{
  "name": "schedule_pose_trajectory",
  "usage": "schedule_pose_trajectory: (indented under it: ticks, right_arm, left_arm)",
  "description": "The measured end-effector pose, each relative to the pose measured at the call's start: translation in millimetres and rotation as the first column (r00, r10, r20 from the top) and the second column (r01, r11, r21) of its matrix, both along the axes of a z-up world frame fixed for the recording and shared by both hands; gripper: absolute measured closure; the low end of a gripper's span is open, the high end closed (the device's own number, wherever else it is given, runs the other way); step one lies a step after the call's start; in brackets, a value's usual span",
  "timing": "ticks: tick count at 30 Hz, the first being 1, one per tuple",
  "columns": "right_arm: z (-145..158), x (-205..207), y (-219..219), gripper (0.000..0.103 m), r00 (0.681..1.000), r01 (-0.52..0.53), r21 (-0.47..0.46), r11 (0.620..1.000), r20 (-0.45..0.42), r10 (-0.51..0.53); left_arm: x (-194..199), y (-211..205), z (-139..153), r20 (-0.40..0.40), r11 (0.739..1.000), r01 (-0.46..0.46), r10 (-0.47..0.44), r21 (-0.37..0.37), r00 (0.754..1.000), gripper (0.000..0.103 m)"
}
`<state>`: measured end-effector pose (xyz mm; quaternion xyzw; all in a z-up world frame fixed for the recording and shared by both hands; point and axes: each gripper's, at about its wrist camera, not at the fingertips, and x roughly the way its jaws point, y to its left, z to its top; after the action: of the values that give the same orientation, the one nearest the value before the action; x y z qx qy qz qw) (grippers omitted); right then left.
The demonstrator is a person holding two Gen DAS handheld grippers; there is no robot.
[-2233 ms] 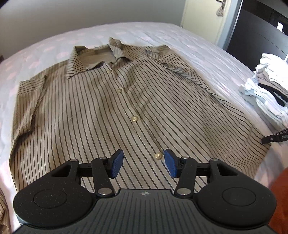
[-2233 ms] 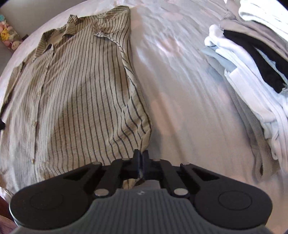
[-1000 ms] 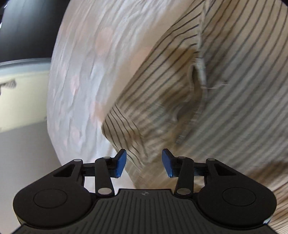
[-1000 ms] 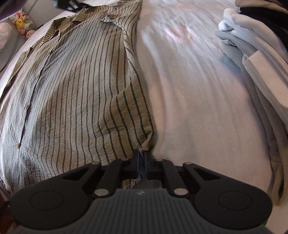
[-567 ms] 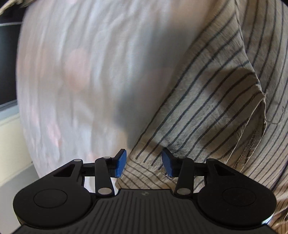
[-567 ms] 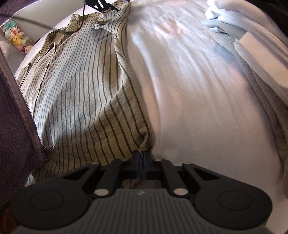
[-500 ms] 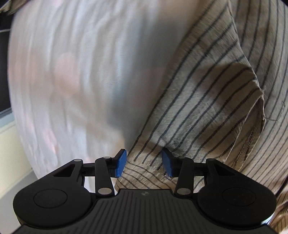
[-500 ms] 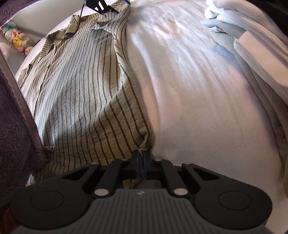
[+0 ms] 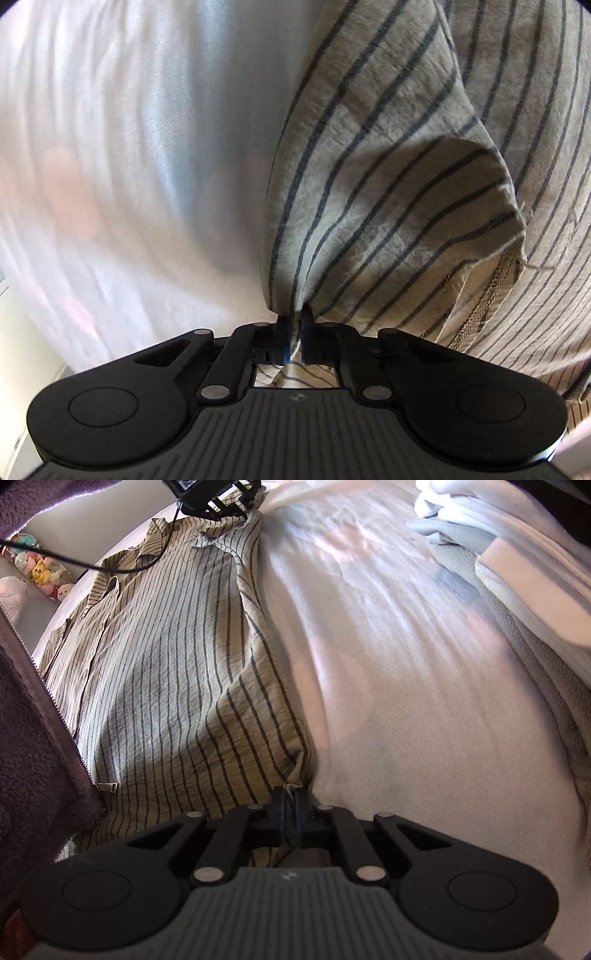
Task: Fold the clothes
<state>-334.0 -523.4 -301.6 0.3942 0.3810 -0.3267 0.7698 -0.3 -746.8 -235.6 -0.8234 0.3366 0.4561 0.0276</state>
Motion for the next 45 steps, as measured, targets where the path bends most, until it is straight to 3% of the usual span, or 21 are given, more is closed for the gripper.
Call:
schedule_pose_trajectory:
  ticks: [8,13,19,22,25,29,32,37,45]
  right_arm:
    - [23,2,13,0.100,1.000,0.000,-0.038,0.999,0.027,0.001]
    - [49,12,27,0.100,0.997,-0.010,-0.049,0.999,0.079,0.014]
    - [75,45,47,0.100,0.984,-0.083,-0.038,0.996,0.157,0.088]
    - [82,64,57,0.100,0.972,-0.126,-0.022,0.992,0.198,0.128]
    - [82,85,65,0.100,0.957,-0.176,0.006,0.984,0.235,0.170]
    - [76,114,75,0.100,0.939,-0.246,0.043,0.968,0.257,0.228]
    - [68,131,80,0.100,0.936,-0.276,0.077,0.958,0.249,0.250]
    - [55,152,90,0.100,0.926,-0.329,0.128,0.936,0.239,0.293]
    - [31,177,98,0.100,0.916,-0.380,0.193,0.905,0.216,0.339]
  left_arm:
    - [29,11,35,-0.167,0.987,-0.071,0.047,-0.141,0.985,0.101]
    - [59,27,56,-0.271,0.963,-0.128,0.061,-0.236,0.961,0.101]
    - [108,57,74,-0.347,0.941,-0.192,0.087,-0.280,0.934,0.101]
    - [114,70,81,-0.367,0.932,-0.208,0.089,-0.298,0.926,0.101]
    - [97,83,80,-0.386,0.920,-0.222,0.087,-0.322,0.918,0.101]
    - [101,86,88,-0.440,0.899,-0.272,0.101,-0.343,0.892,0.101]
    - [102,141,87,-0.459,0.892,-0.293,0.113,-0.343,0.881,0.101]
    - [122,184,82,-0.494,0.879,-0.335,0.137,-0.338,0.859,0.101]
    - [144,204,62,-0.518,0.864,-0.393,0.190,-0.316,0.834,0.101]
